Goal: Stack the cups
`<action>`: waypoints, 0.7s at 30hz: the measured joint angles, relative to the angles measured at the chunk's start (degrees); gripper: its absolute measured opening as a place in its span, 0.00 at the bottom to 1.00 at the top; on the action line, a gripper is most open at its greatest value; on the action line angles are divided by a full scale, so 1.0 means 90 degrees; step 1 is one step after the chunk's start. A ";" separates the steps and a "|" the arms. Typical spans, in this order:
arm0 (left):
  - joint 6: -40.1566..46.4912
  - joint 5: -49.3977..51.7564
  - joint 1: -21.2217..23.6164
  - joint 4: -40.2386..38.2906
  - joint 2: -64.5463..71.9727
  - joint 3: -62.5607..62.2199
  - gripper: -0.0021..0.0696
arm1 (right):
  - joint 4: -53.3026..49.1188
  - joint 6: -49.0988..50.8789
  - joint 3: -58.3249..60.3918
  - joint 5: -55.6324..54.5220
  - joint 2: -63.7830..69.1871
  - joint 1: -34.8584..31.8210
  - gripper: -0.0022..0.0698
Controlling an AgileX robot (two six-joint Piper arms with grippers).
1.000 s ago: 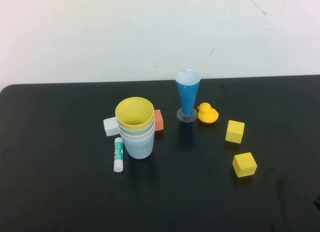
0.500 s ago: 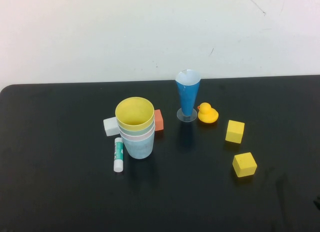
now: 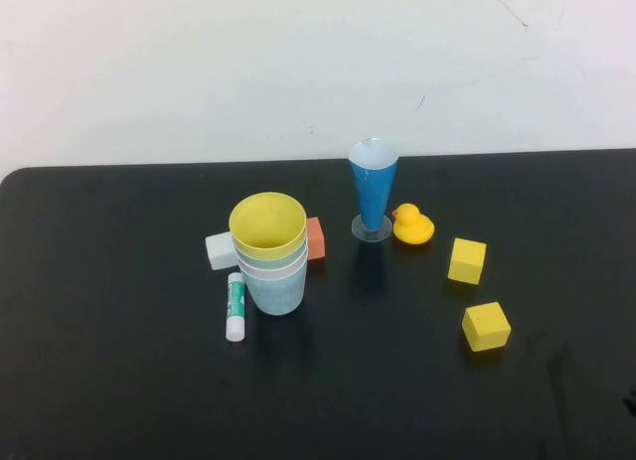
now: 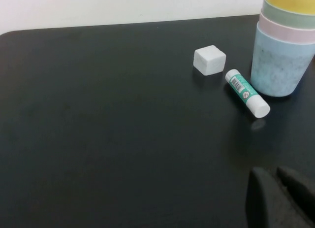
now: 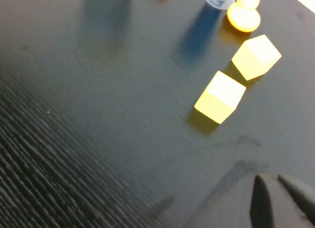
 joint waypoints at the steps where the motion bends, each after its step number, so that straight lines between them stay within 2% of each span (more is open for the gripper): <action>1: 0.0000 0.0000 0.0000 0.0000 -0.0011 0.0000 0.03 | 0.0000 0.0000 0.0000 0.0000 0.0000 0.0000 0.03; 21: 0.0031 0.0023 0.0000 0.0000 -0.0011 0.0000 0.03 | 0.0000 -0.0012 0.0000 0.0000 0.0000 0.0000 0.03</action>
